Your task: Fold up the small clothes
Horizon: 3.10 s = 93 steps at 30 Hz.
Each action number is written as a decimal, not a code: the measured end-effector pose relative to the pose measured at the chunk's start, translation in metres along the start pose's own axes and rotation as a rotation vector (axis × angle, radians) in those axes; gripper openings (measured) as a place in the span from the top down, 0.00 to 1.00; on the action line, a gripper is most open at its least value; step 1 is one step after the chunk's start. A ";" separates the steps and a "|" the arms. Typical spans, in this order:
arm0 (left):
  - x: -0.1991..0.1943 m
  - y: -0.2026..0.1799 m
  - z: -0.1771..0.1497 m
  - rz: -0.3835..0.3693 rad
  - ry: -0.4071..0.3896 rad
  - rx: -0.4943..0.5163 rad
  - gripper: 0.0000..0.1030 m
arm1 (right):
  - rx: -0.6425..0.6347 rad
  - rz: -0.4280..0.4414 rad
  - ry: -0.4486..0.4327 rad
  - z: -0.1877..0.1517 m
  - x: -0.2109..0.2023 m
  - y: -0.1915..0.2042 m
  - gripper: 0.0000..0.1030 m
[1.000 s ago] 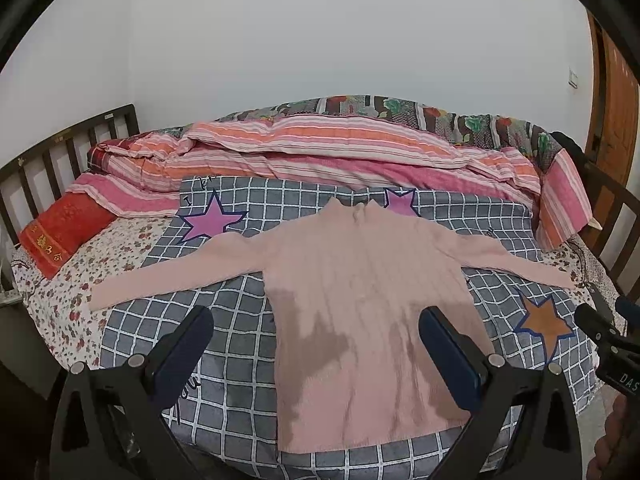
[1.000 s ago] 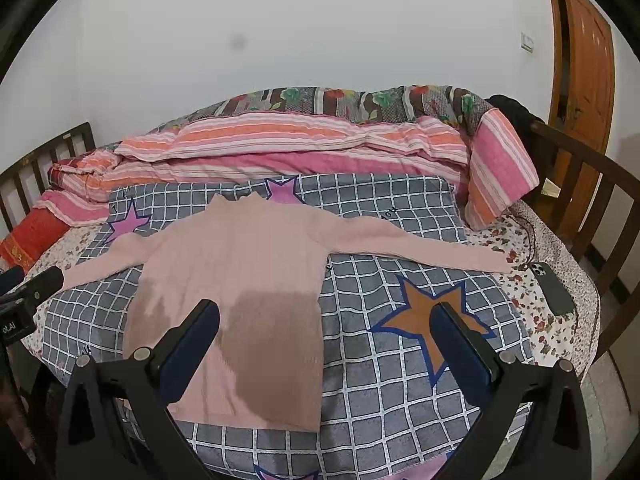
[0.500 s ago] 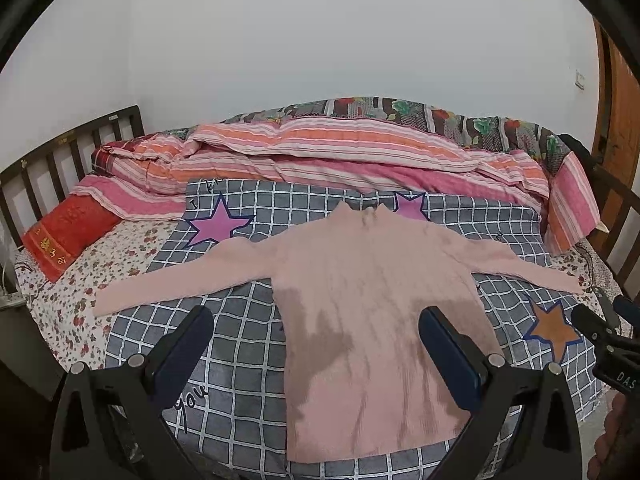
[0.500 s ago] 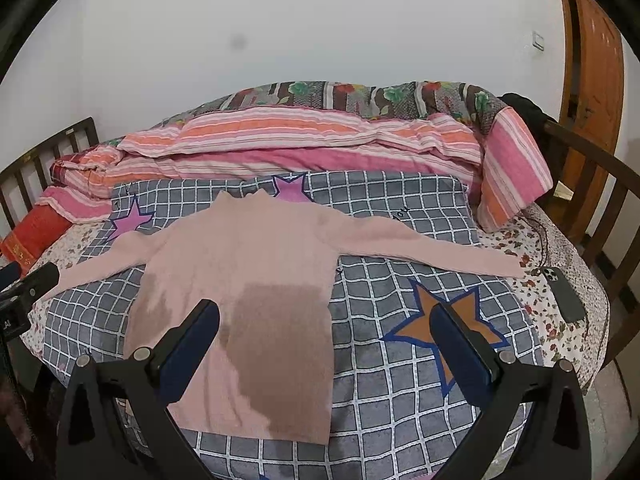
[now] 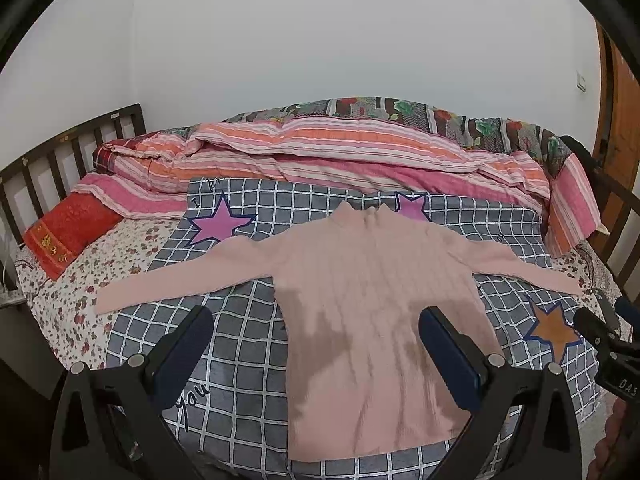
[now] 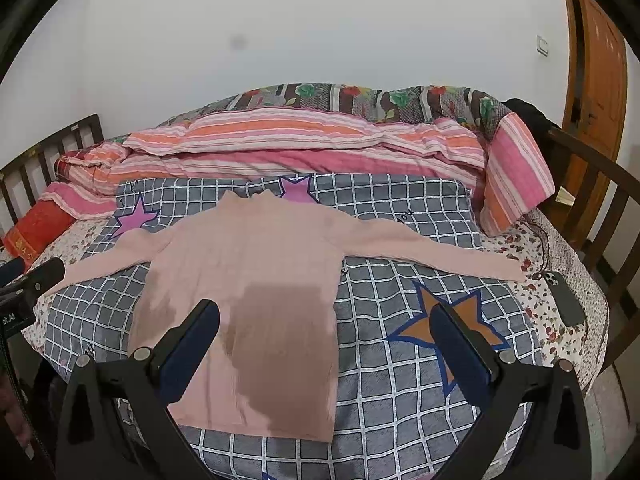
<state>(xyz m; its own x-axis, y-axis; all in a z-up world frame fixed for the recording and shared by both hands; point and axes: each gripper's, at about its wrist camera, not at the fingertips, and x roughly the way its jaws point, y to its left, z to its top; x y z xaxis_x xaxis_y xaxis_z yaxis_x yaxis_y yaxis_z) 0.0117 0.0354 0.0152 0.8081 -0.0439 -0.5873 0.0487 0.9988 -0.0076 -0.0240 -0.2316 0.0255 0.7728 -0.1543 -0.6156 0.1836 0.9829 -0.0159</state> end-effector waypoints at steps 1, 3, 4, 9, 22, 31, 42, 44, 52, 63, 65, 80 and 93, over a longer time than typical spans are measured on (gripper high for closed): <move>0.000 -0.001 0.001 0.002 -0.002 0.005 0.00 | 0.002 0.003 -0.001 0.001 0.000 -0.001 0.00; 0.001 -0.002 0.003 0.001 -0.007 0.010 0.00 | 0.012 0.006 -0.005 0.003 0.000 -0.003 0.00; 0.002 -0.003 0.006 -0.001 -0.007 0.010 0.00 | 0.015 0.009 -0.006 0.004 0.001 -0.005 0.00; 0.009 -0.003 0.011 -0.008 -0.001 0.013 0.00 | 0.025 0.008 -0.006 0.011 0.008 -0.007 0.00; 0.023 0.001 0.014 -0.006 0.010 0.012 0.00 | 0.009 0.016 0.007 0.018 0.024 0.003 0.00; 0.064 0.017 0.020 -0.017 0.029 -0.024 0.00 | 0.003 0.015 0.027 0.023 0.055 0.010 0.00; 0.168 0.114 -0.012 0.039 0.161 -0.190 0.00 | -0.023 0.075 0.038 0.031 0.132 0.030 0.00; 0.191 0.149 -0.023 0.048 0.194 -0.259 0.00 | -0.023 0.068 0.045 0.031 0.149 0.035 0.00; 0.235 0.277 -0.058 0.157 0.198 -0.593 0.19 | -0.027 0.109 0.101 0.031 0.209 0.054 0.04; 0.256 0.373 -0.061 0.392 0.118 -0.759 0.83 | -0.021 0.107 0.121 0.029 0.255 0.056 0.05; 0.255 0.364 -0.051 0.429 0.120 -0.714 0.93 | -0.009 0.106 0.130 0.027 0.260 0.052 0.05; 0.237 0.113 0.118 0.085 -0.092 -0.276 0.93 | 0.076 0.081 0.071 0.022 0.242 -0.020 0.05; 0.310 -0.163 0.102 -0.316 0.054 0.009 0.93 | 0.217 -0.001 0.072 0.012 0.255 -0.118 0.05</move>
<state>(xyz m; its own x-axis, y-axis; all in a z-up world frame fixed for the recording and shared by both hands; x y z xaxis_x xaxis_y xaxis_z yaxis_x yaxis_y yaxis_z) 0.3137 -0.1431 -0.0830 0.7200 -0.3500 -0.5992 0.2973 0.9358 -0.1894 0.1584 -0.3876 -0.1201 0.7287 -0.1405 -0.6702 0.3171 0.9367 0.1484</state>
